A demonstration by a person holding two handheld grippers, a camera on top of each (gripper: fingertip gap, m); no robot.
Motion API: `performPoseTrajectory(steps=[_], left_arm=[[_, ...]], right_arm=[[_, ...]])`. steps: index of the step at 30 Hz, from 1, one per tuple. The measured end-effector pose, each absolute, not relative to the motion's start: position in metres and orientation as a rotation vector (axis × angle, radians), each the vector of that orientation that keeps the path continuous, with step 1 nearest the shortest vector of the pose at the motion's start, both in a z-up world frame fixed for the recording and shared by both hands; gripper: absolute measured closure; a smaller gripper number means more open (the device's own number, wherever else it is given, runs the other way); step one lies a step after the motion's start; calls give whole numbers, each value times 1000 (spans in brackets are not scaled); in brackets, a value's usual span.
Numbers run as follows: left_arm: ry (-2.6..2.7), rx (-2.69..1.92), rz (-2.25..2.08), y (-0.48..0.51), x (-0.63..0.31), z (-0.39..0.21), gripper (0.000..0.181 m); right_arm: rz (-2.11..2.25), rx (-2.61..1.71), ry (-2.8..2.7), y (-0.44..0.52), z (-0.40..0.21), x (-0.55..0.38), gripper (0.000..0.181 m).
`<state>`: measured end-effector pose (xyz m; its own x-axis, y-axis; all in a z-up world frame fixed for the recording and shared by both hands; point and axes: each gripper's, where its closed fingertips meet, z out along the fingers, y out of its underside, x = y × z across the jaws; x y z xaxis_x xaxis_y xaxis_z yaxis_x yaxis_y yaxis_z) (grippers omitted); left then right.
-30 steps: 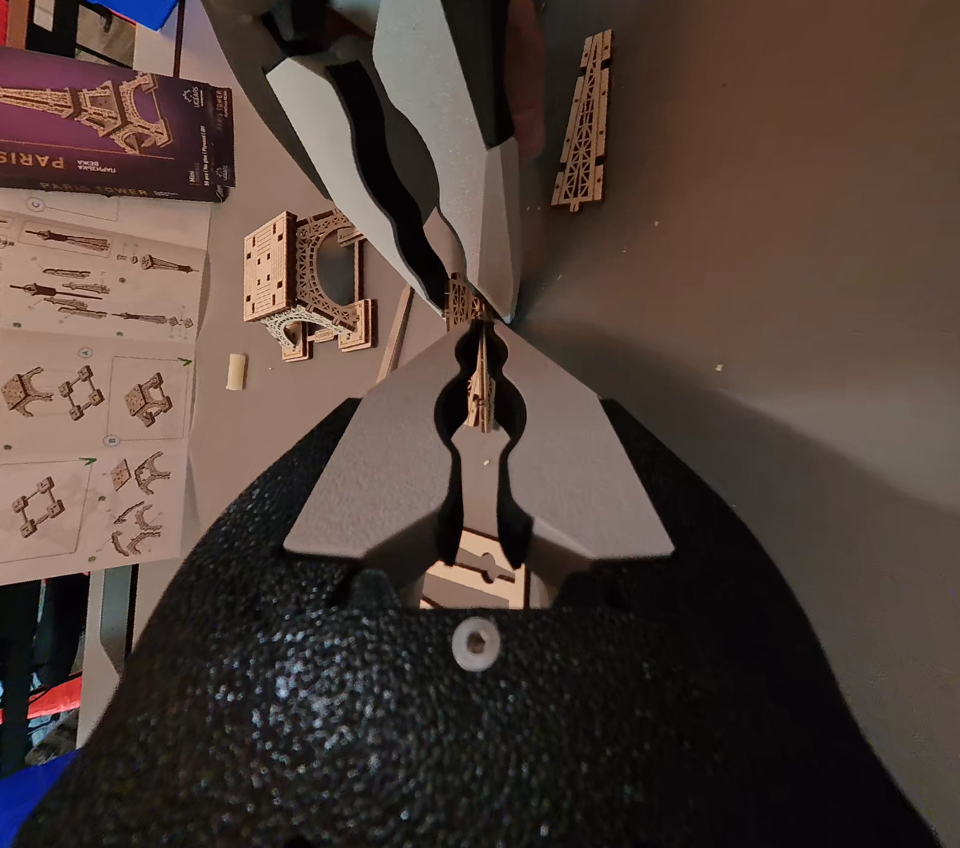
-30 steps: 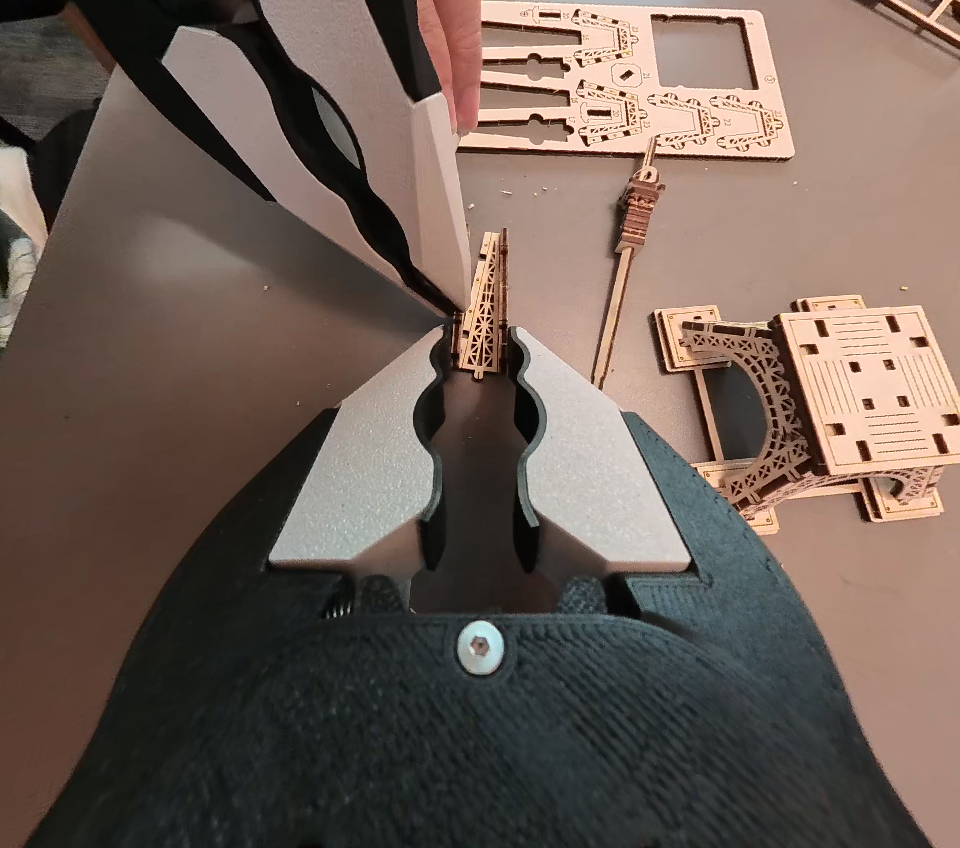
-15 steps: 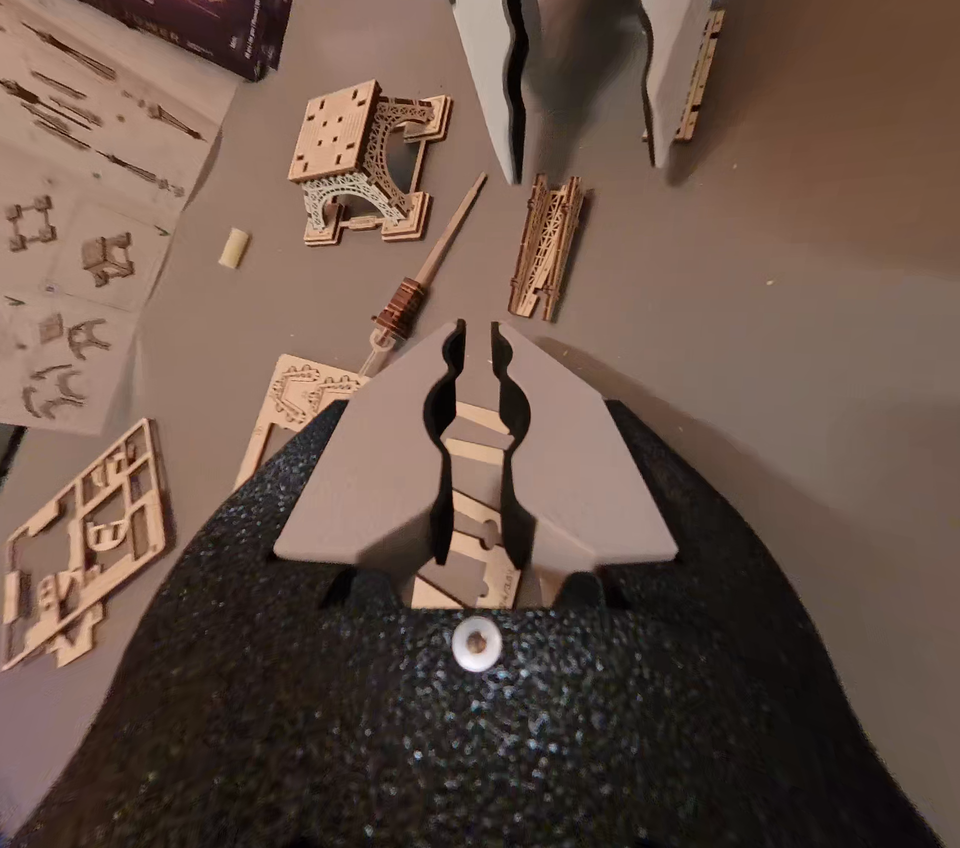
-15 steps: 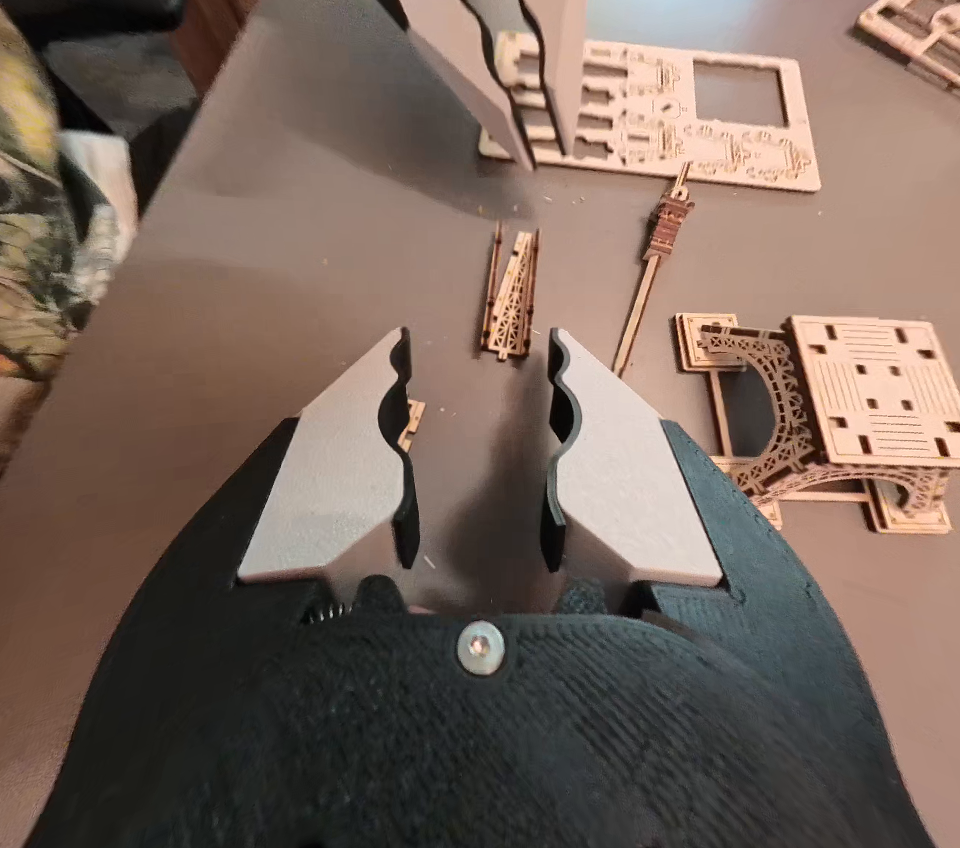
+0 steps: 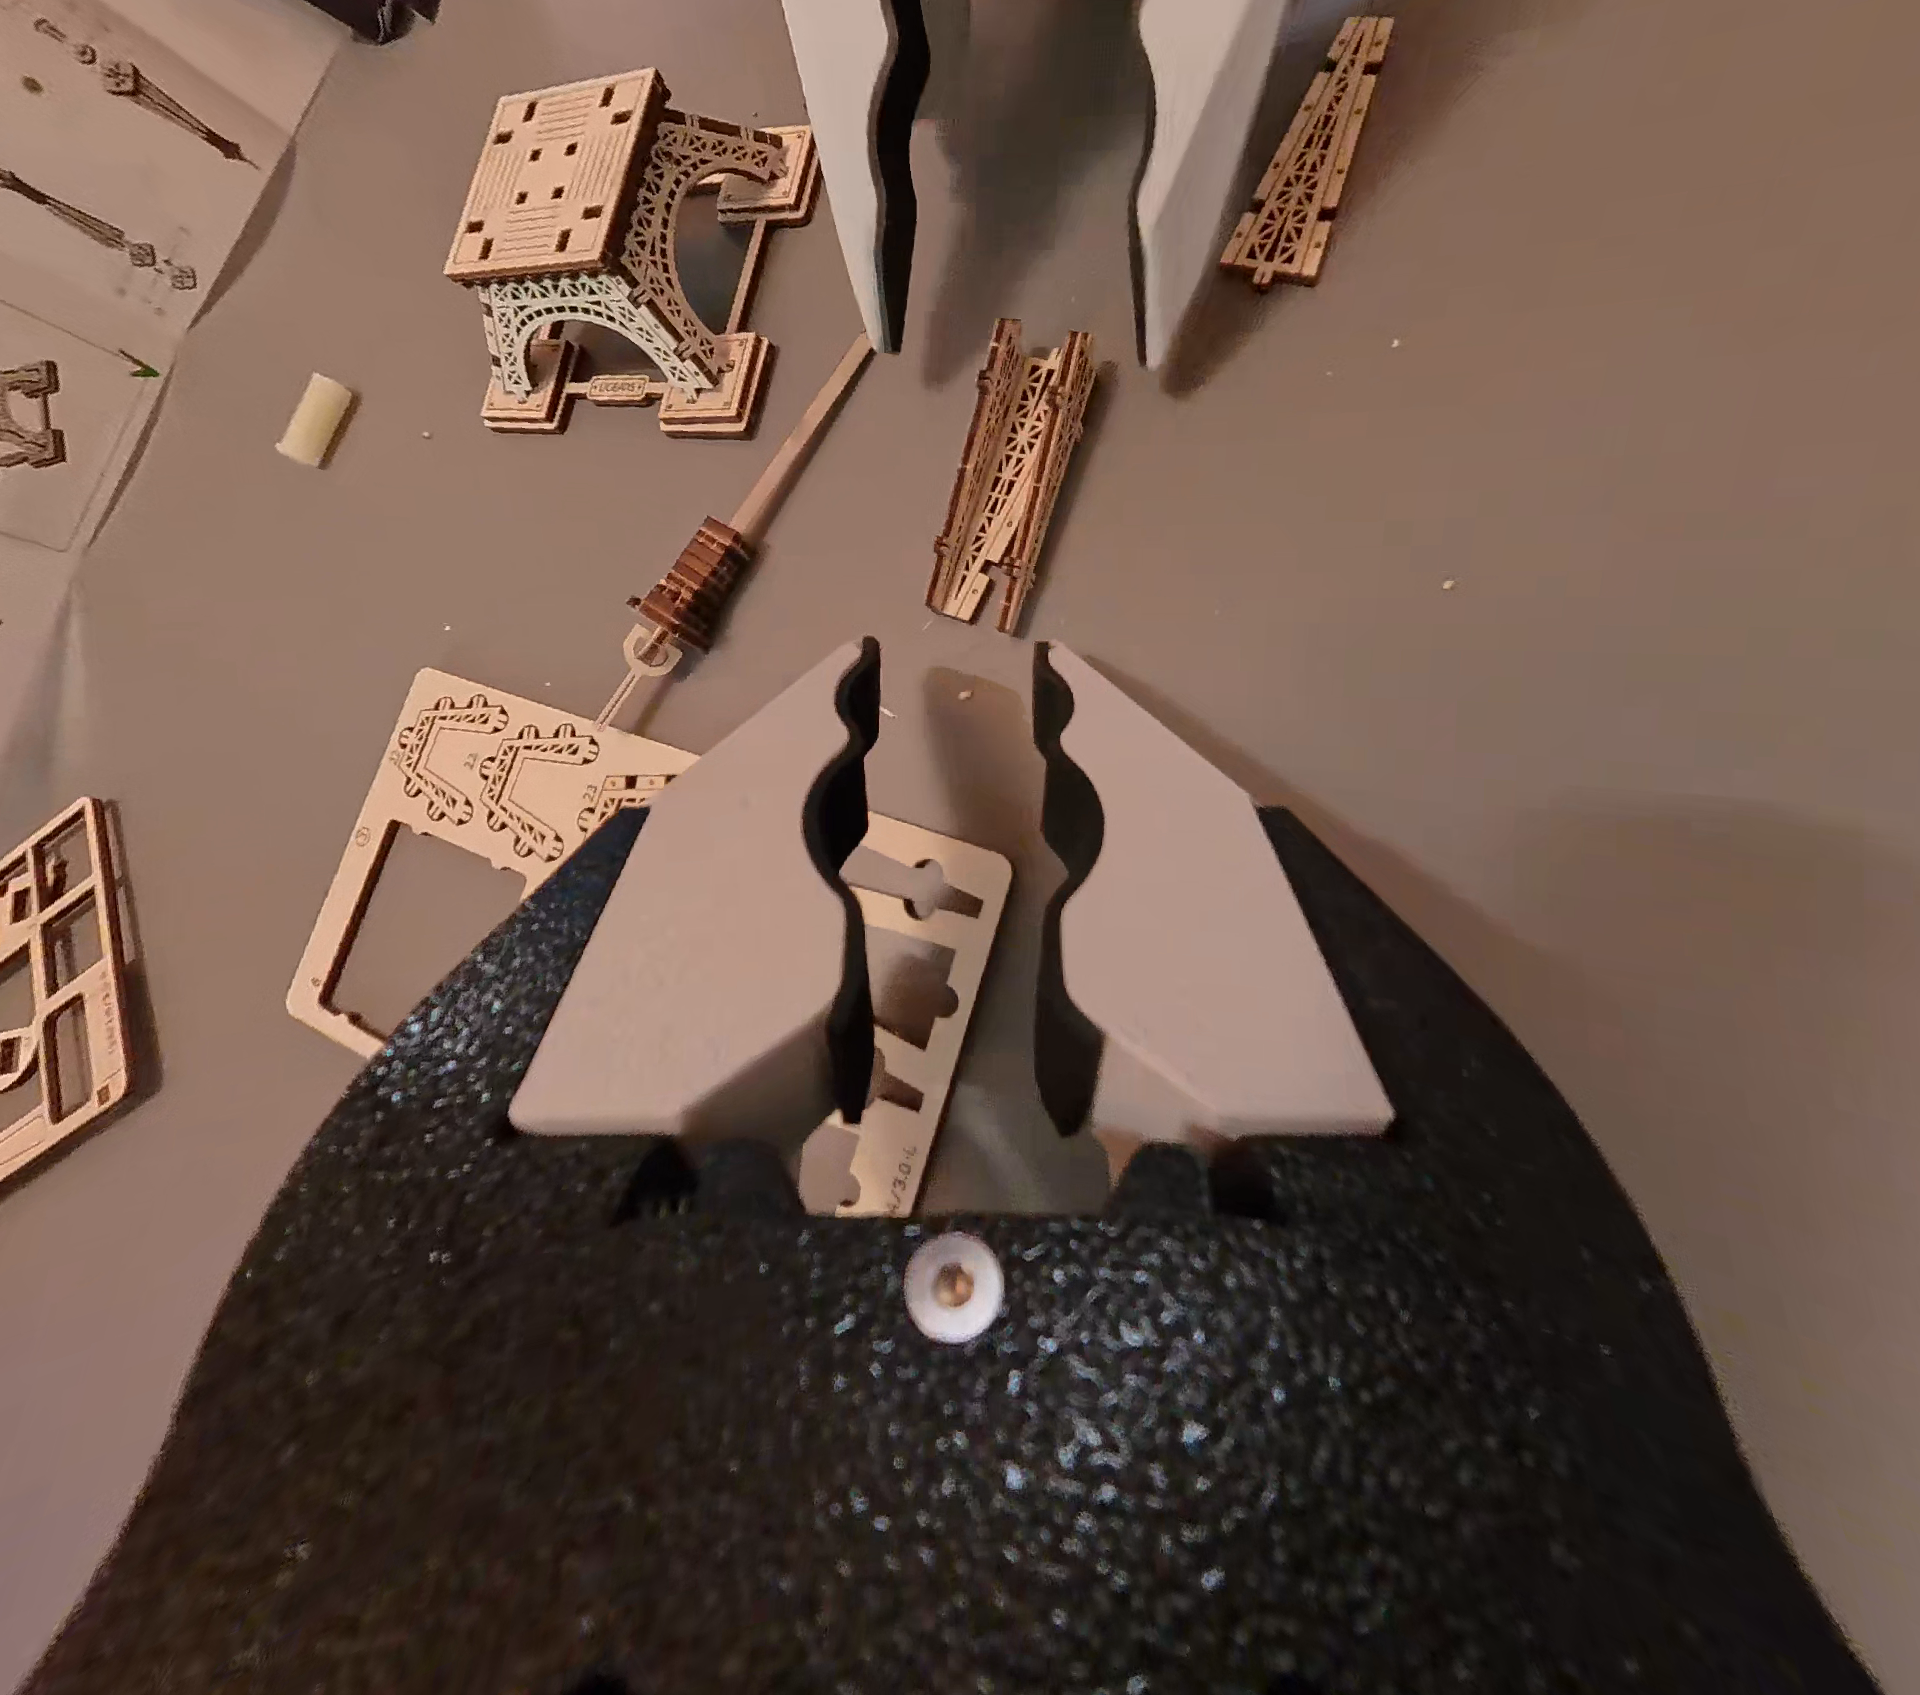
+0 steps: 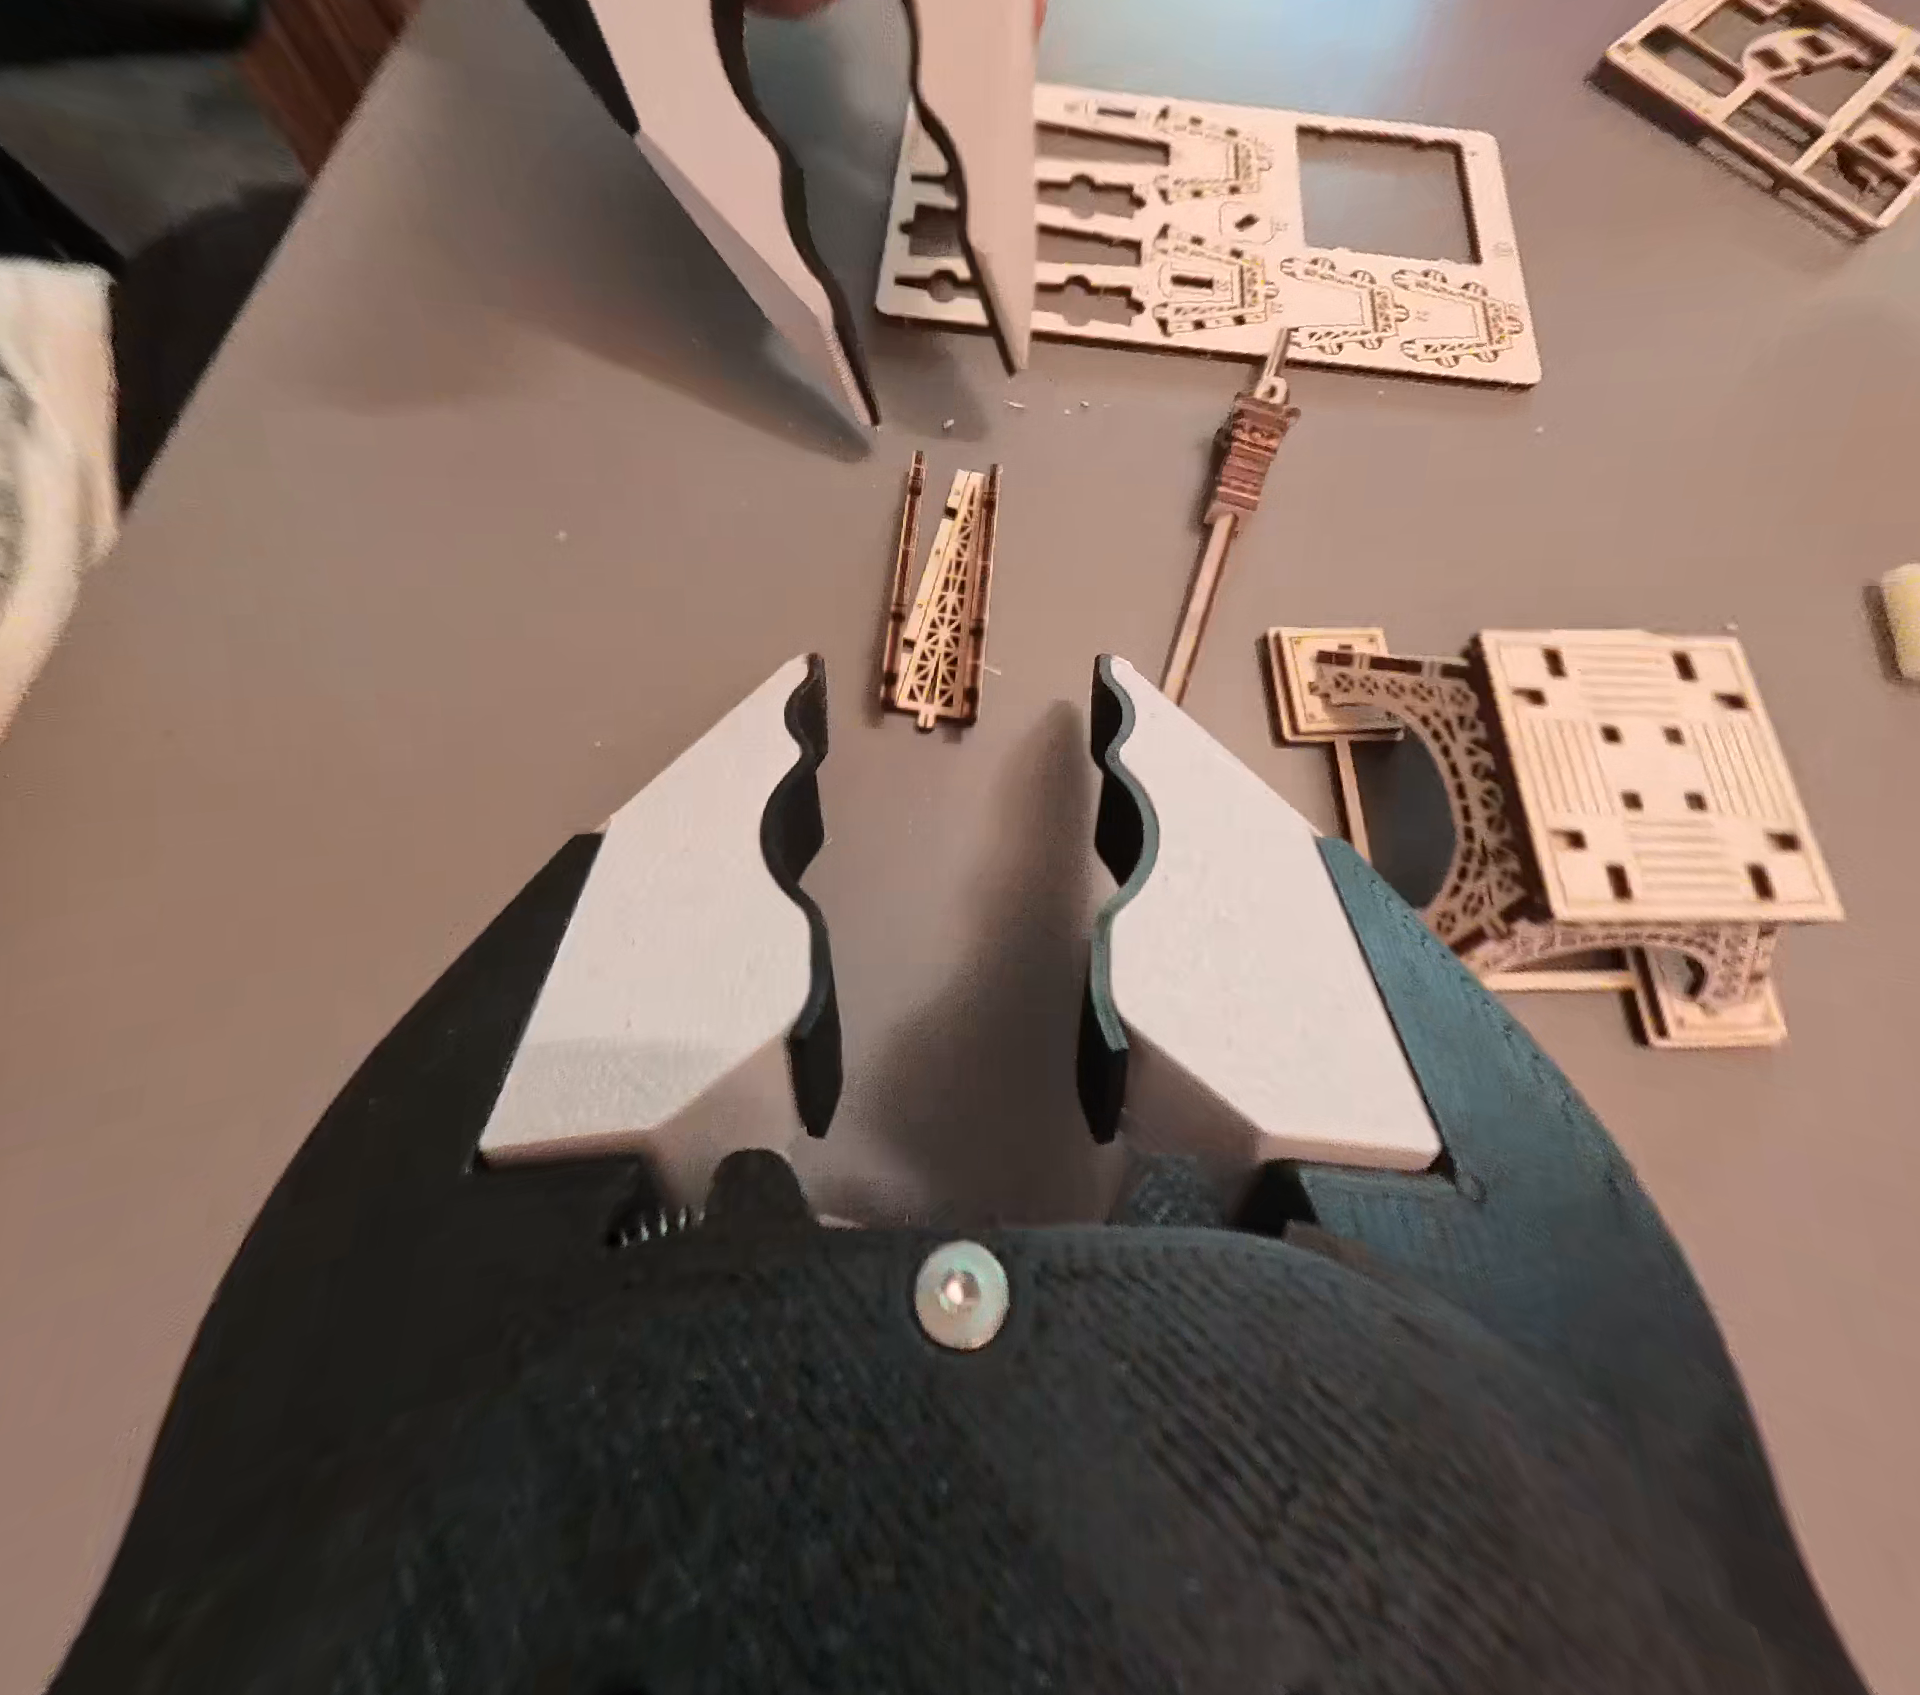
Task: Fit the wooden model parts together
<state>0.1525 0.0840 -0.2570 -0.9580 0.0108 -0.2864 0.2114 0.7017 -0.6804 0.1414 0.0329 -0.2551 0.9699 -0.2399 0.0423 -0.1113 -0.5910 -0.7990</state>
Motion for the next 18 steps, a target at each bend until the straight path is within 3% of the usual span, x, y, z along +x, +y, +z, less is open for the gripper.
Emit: performPoseTrajectory(steps=[7,12,18], left_arm=[[2779,164,-1092,71,157,-265,147],[2873,142,-1171,66,157,-265,148],[2925,210,-1203,63,151,-268,151]], right_arm=[[-213,-2267,208,42,-264,141,140],[-306,-2200,267,32,-251,149,135],[-473,-2119,211,33,-218,137,158]])
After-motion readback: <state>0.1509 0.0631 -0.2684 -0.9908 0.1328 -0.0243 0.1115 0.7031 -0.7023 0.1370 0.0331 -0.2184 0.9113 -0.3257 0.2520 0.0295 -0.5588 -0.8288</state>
